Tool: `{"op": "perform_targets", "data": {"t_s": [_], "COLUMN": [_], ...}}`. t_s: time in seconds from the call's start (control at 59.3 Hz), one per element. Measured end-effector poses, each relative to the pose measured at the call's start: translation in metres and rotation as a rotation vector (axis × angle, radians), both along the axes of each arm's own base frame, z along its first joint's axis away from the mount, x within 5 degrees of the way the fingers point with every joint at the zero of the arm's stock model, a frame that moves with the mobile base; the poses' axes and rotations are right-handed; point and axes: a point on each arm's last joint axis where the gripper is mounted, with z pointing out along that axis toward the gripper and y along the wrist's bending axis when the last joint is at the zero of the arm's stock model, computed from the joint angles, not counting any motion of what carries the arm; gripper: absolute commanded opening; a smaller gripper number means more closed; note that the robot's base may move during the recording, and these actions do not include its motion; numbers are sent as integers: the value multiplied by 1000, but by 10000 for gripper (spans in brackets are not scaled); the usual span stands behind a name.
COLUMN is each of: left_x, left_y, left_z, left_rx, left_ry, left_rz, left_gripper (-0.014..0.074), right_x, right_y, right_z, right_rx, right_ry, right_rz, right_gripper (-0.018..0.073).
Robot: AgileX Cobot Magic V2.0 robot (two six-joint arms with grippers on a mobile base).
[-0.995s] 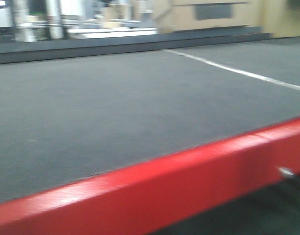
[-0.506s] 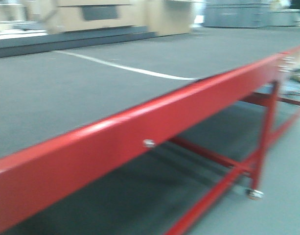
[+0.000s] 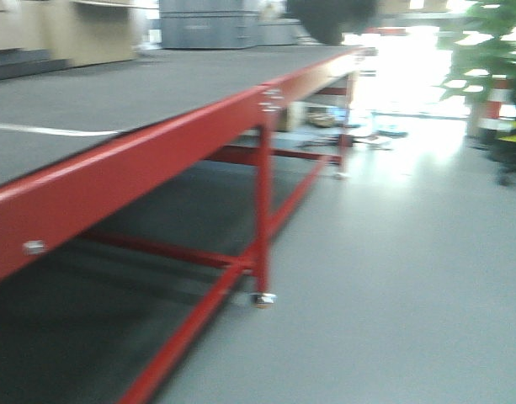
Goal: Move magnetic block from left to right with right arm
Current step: 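Drive the base across the room carrying the cube in the right gripper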
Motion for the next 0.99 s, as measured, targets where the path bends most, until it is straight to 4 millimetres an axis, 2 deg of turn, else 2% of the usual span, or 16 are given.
{"op": "perform_targets", "data": {"t_s": [0.995], "left_x": [0], "left_y": [0], "left_z": [0], "left_rx": [0], "left_ry": [0], "left_rz": [0], "left_gripper": [-116], "right_x": [0], "right_y": [0], "right_z": [0], "right_rx": [1], "right_ry": [-1], "right_rz": [0], "right_gripper": [124]}}
